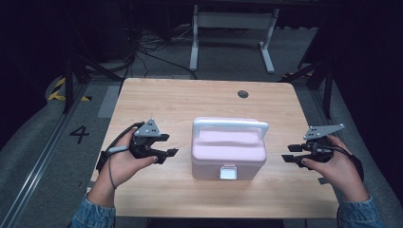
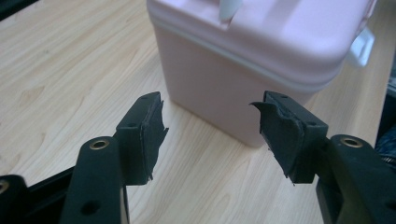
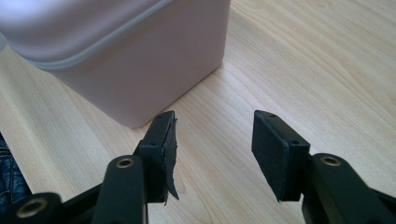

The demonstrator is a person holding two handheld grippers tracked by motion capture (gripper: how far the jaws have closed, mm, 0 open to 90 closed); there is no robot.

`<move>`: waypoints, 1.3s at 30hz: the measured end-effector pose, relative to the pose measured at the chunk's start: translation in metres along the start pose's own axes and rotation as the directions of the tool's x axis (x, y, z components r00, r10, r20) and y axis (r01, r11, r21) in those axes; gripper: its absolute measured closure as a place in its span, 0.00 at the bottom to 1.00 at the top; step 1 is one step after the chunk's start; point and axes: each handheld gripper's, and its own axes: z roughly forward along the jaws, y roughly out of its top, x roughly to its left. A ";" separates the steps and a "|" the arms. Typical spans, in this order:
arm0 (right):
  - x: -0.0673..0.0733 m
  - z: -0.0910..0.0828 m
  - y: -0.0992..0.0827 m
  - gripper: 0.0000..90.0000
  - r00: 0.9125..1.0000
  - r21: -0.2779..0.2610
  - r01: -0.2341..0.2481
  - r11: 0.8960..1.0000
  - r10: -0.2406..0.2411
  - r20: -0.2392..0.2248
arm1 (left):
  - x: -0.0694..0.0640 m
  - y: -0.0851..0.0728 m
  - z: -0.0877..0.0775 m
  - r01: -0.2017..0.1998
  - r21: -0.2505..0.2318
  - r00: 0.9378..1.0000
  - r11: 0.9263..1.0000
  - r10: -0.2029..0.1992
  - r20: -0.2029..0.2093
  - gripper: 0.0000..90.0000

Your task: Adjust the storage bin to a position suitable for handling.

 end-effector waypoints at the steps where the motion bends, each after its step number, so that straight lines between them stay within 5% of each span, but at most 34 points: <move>1: 0.000 0.001 -0.001 0.57 1.000 0.002 -0.001 1.000 0.001 0.000 | 0.000 0.003 -0.001 -0.011 -0.004 1.000 1.000 0.011 -0.001 0.43; 13: 0.001 0.001 -0.009 0.57 1.000 0.018 -0.012 1.000 0.012 0.005 | -0.003 0.037 0.005 -0.044 -0.139 0.996 0.989 0.055 0.074 0.43; 24: 0.002 -0.001 -0.016 0.56 1.000 0.026 -0.028 0.999 0.028 0.008 | 0.006 0.053 0.035 -0.083 -0.257 0.979 0.963 0.127 0.161 0.50; 27: 0.003 -0.001 -0.018 0.57 1.000 0.029 -0.029 0.999 0.029 0.011 | 0.006 0.056 0.043 -0.086 -0.279 0.979 0.957 0.134 0.156 0.50; 32: 0.004 -0.001 -0.020 0.57 1.000 0.034 -0.030 0.999 0.030 0.010 | 0.006 0.061 0.049 -0.071 -0.262 0.981 0.963 0.115 0.159 0.52; 39: 0.006 -0.001 -0.023 0.57 1.000 0.044 -0.030 0.999 0.030 0.006 | 0.003 0.067 0.057 -0.108 -0.243 0.982 0.964 0.142 0.127 0.64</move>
